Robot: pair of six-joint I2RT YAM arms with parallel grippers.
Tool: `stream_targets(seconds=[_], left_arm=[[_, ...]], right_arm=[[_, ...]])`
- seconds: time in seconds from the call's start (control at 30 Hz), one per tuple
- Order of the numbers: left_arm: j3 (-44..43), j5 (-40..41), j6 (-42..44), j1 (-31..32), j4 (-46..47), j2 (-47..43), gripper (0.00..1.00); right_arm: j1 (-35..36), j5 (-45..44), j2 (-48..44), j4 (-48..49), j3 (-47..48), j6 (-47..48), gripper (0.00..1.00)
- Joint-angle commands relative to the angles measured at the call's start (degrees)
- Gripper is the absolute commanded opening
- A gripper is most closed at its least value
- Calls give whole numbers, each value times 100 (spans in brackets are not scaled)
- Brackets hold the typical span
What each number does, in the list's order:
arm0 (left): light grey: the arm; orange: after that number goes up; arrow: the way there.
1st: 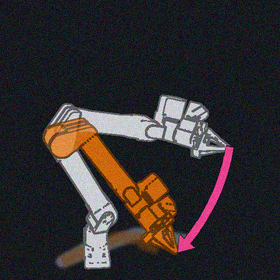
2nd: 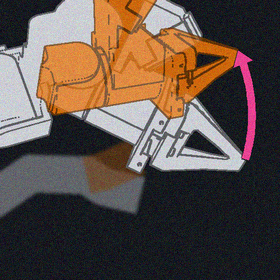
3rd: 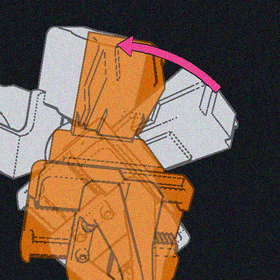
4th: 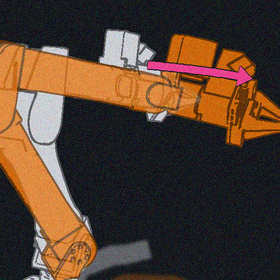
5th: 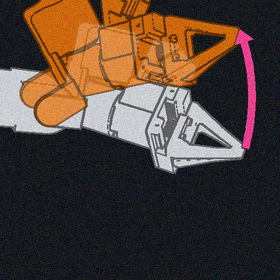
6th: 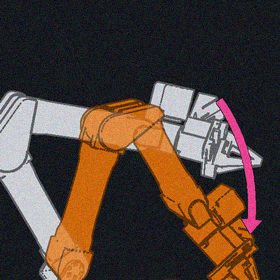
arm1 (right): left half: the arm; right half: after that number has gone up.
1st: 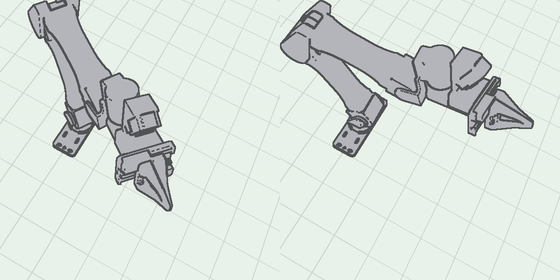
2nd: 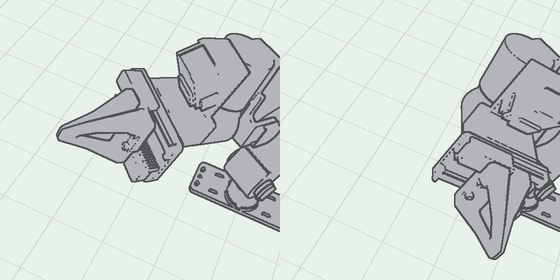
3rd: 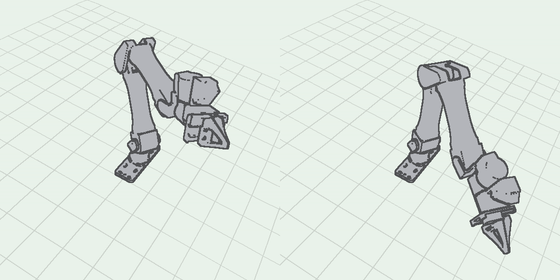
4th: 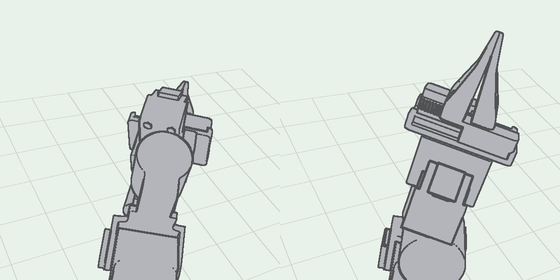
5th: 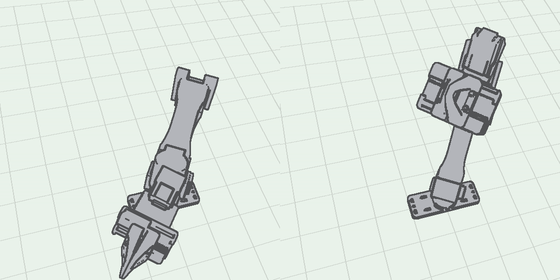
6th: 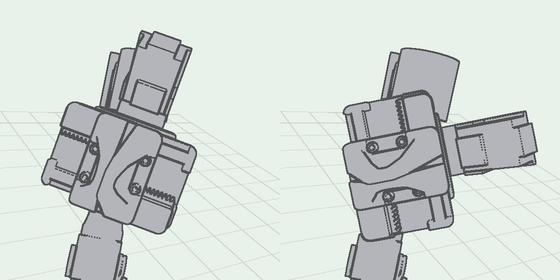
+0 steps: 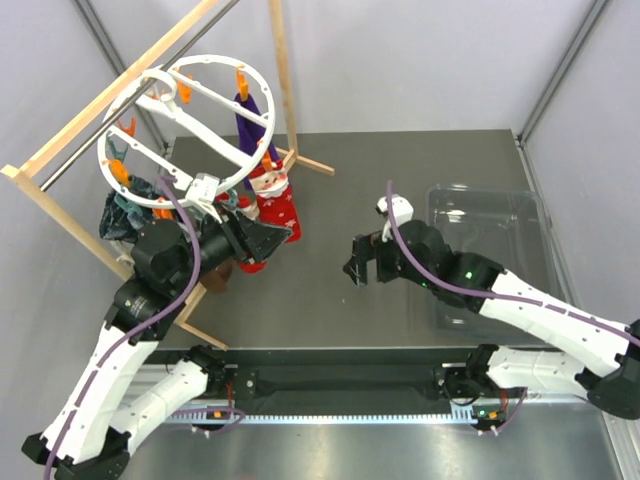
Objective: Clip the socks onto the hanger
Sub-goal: Reset both arms
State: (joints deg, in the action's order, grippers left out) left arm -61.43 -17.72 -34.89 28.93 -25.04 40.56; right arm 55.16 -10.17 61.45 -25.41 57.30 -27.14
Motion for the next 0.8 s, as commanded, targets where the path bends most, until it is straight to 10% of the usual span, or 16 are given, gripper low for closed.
stream_targets(seconds=[0.0, 0.17, 0.37, 0.77], left_arm=[[279, -136, -298, 43, 1237, -101, 62], [570, 922, -108, 875, 1546, 364, 66], [710, 3413, 877, 3520, 1791, 998, 75], [3742, 4268, 20, 3840, 3233, -441, 89]], right_arm=[[-128, -494, -378, -263, -324, -257, 100], [-181, -573, -467, -245, -623, -459, 100], [-198, -459, -511, 27, -843, -591, 100], [-189, -1074, -2109, 694, -2503, -907, 100]])
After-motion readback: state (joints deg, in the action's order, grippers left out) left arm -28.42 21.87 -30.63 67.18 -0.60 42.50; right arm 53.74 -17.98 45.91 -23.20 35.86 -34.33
